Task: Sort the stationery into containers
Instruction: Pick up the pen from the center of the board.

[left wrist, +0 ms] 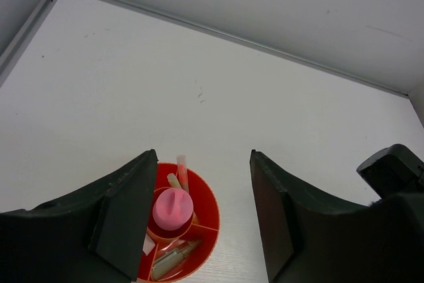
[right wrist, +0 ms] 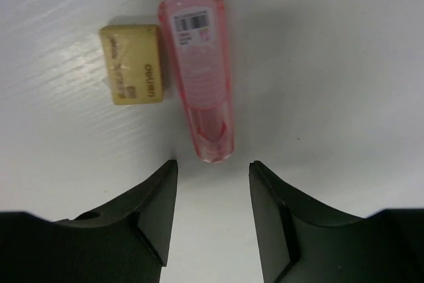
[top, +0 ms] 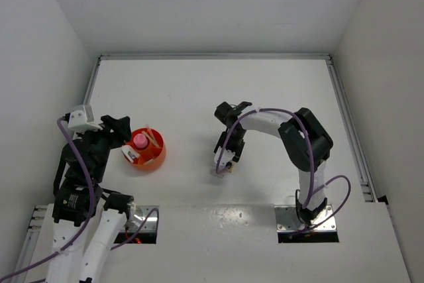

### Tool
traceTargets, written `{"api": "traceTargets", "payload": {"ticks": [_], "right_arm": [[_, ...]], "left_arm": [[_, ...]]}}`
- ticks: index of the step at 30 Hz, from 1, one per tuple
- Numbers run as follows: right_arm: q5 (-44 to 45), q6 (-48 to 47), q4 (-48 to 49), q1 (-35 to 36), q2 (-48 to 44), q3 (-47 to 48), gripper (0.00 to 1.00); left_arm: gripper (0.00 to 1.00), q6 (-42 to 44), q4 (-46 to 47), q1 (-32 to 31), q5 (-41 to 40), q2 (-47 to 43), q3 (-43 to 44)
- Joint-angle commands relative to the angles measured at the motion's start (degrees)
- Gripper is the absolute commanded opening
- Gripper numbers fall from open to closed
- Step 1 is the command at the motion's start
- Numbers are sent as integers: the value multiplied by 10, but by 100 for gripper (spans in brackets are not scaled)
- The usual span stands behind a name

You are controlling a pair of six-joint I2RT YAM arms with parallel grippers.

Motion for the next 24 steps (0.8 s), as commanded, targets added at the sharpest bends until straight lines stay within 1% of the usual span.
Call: {"api": "traceTargets", "payload": {"ticks": [1, 8, 13, 17, 24], "right_arm": [[4, -30, -47, -3, 2, 19, 48], [-13, -30, -41, 7, 5, 8, 48], [-32, -30, -56, 7, 31, 39, 49], [-43, -30, -56, 13, 42, 45, 49], [-61, -30, -84, 29, 53, 61, 49]], "left_arm": [[64, 8, 13, -5, -1, -5, 1], [64, 2, 13, -5, -1, -5, 1], [64, 2, 7, -5, -1, -11, 12], [64, 2, 1, -5, -1, -11, 12], [64, 2, -5, -5, -1, -11, 12]]}}
